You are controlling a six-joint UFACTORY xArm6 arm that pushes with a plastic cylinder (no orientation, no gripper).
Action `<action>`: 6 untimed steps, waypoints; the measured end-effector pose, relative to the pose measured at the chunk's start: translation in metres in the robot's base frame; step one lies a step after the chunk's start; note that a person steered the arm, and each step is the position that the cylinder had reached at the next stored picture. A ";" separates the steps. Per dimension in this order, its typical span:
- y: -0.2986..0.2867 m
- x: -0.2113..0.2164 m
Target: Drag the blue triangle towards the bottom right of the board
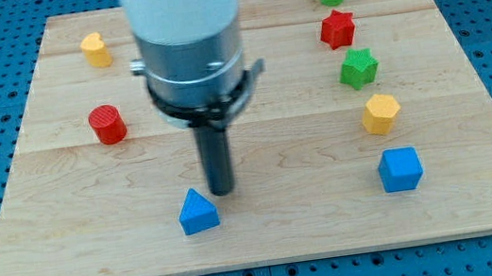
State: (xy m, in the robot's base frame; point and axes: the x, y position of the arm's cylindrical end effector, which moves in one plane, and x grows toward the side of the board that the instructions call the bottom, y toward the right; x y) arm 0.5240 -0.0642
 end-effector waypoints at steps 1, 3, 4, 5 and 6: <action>-0.061 0.004; 0.061 0.033; 0.100 0.026; 0.119 0.022; 0.141 0.012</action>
State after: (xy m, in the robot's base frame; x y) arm 0.5363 0.0771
